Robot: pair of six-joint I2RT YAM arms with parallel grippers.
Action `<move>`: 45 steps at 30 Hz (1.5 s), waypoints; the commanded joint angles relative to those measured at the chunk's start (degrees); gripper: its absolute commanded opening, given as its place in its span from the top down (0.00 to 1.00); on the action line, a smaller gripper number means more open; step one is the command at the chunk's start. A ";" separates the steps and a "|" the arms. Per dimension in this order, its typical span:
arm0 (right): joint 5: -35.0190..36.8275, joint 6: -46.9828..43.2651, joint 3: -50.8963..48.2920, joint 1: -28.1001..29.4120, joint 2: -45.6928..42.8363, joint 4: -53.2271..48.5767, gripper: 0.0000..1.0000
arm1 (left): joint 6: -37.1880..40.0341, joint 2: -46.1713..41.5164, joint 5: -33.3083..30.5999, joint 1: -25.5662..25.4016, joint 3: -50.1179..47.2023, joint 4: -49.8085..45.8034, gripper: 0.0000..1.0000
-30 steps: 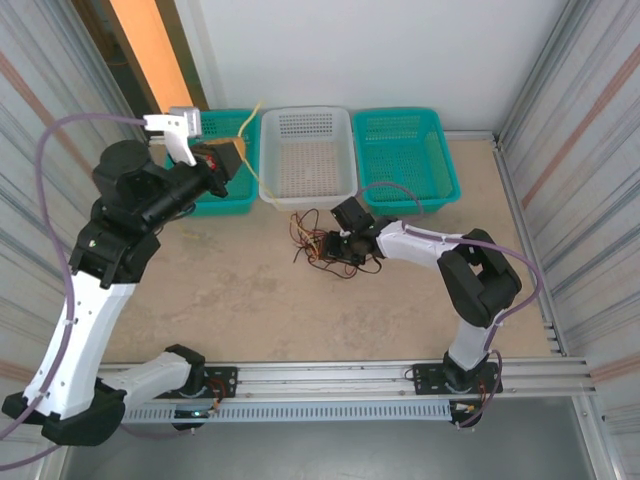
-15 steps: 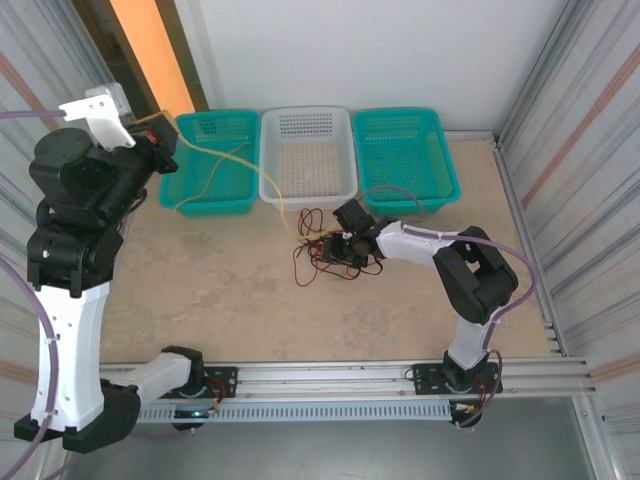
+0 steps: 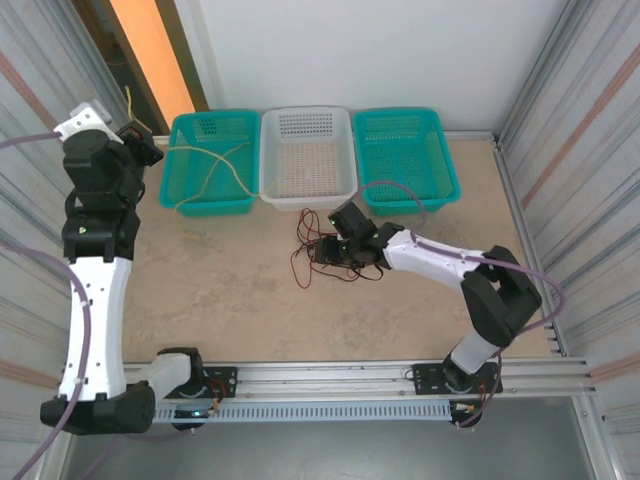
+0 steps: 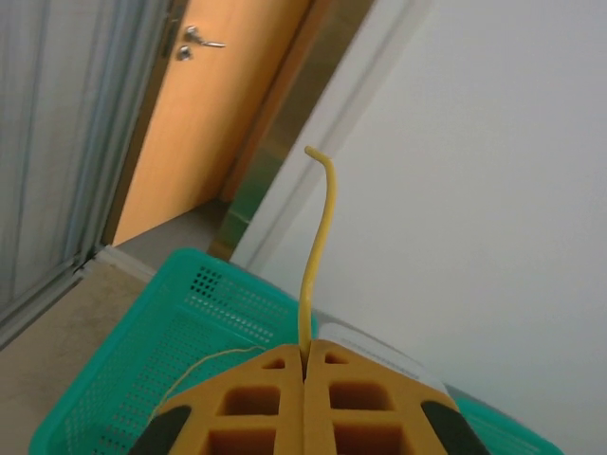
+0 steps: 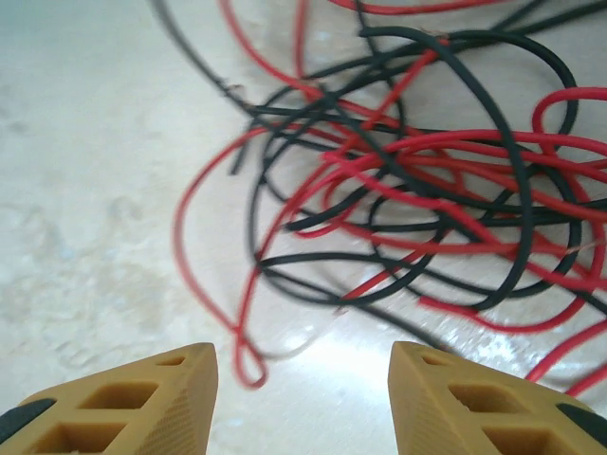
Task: Untangle the cables
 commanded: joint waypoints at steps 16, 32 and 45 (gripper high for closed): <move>4.51 -3.53 0.87 1.55 -13.02 -6.28 0.47 | -20.08 8.51 -13.97 6.89 -9.19 28.52 1.00; 6.00 -3.72 0.54 1.24 -16.97 -7.86 0.46 | -31.20 19.25 -13.45 5.80 -17.10 32.01 1.00; 7.21 -4.60 1.39 1.24 -19.64 -10.05 0.45 | -23.97 18.87 -6.86 2.13 -17.96 23.85 0.26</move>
